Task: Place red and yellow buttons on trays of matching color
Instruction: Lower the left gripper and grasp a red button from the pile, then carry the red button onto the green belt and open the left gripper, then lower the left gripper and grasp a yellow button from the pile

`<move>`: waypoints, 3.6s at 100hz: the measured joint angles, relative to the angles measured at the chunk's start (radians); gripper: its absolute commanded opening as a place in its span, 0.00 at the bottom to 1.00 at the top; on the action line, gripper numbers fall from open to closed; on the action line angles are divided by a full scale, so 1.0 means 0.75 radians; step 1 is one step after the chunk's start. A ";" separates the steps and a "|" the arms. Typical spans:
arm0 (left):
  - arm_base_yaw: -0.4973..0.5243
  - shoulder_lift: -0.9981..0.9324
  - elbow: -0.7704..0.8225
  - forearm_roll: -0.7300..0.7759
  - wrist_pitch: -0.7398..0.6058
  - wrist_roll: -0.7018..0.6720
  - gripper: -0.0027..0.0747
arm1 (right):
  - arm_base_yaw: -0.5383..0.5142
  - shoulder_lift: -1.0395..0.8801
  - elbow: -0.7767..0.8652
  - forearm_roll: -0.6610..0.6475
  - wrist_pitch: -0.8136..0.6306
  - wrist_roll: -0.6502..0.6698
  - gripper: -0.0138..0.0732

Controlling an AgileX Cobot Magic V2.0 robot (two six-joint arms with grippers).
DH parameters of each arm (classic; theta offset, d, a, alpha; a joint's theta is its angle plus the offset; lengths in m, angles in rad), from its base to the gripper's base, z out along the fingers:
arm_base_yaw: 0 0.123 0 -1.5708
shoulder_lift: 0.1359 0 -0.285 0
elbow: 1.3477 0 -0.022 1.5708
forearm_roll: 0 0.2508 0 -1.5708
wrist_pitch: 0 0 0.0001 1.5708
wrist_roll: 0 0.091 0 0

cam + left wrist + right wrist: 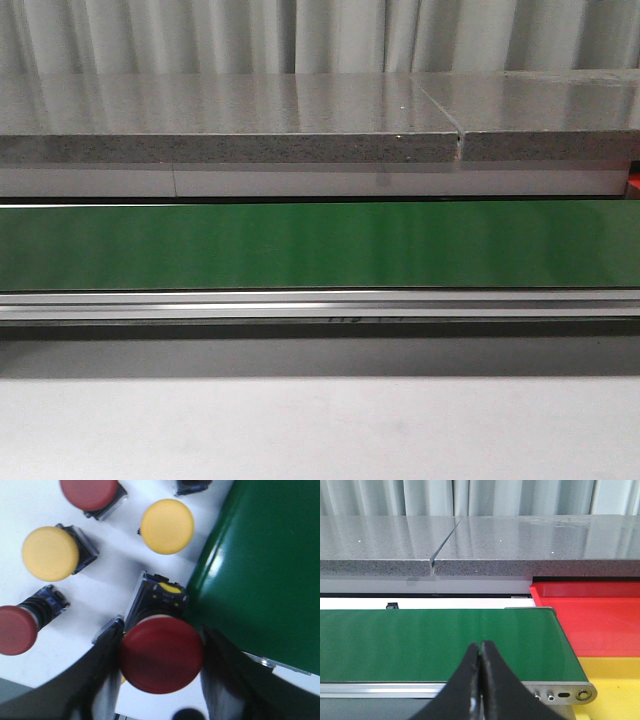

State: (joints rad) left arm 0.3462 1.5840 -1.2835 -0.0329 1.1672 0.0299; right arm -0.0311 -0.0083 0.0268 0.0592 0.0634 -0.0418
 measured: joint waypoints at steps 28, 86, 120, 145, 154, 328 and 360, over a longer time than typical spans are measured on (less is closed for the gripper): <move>-0.136 0.000 -0.056 -0.009 -0.008 0.008 0.30 | 0.000 0.000 0.000 0.000 0.000 0.000 0.08; -0.198 0.220 -0.290 -0.045 0.078 0.010 0.44 | 0.000 0.000 0.000 0.000 0.000 0.000 0.08; -0.198 0.222 -0.301 -0.091 0.080 0.010 0.72 | 0.000 0.000 0.000 0.000 0.000 0.000 0.08; -0.198 0.178 -0.301 -0.146 -0.006 0.010 0.72 | 0.000 0.000 0.000 0.000 0.000 0.000 0.08; -0.198 0.138 -0.301 -0.170 -0.041 0.010 0.72 | 0.000 0.000 0.000 0.000 0.000 0.000 0.08; 0.086 0.372 -0.176 -0.183 -0.062 -0.356 0.68 | 0.000 0.000 0.000 0.000 0.000 0.000 0.08; 0.086 0.408 -0.176 -0.183 -0.092 -0.444 0.68 | 0.000 0.000 0.000 0.000 0.000 0.000 0.08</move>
State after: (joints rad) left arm 0.4109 1.8900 -1.4154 -0.1705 1.0983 -0.3031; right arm -0.0311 -0.0083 0.0268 0.0592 0.0634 -0.0418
